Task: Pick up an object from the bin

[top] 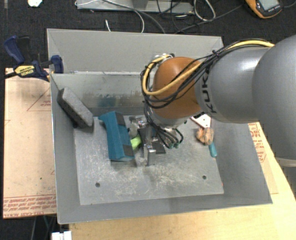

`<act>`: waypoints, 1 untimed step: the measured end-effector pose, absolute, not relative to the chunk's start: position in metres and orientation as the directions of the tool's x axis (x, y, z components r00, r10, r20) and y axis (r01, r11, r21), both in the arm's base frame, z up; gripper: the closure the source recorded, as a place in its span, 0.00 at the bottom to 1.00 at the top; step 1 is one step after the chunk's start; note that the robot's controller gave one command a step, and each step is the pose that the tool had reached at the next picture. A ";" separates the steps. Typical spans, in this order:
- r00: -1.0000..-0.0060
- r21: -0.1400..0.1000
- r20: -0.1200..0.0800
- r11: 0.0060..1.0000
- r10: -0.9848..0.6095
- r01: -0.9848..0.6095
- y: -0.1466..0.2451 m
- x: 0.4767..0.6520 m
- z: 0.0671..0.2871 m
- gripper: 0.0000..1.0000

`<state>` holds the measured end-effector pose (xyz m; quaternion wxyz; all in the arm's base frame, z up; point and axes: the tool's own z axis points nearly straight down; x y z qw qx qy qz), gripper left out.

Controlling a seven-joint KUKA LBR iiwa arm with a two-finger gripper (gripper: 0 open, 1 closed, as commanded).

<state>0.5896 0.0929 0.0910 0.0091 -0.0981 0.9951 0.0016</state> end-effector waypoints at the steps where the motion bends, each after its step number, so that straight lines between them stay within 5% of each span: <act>1: -0.939 -0.004 -0.020 0.939 -0.344 -0.344 0.142 0.595 0.077 0.00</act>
Offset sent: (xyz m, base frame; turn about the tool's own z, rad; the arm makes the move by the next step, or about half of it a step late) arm 0.0124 -0.0174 -0.0121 -0.0698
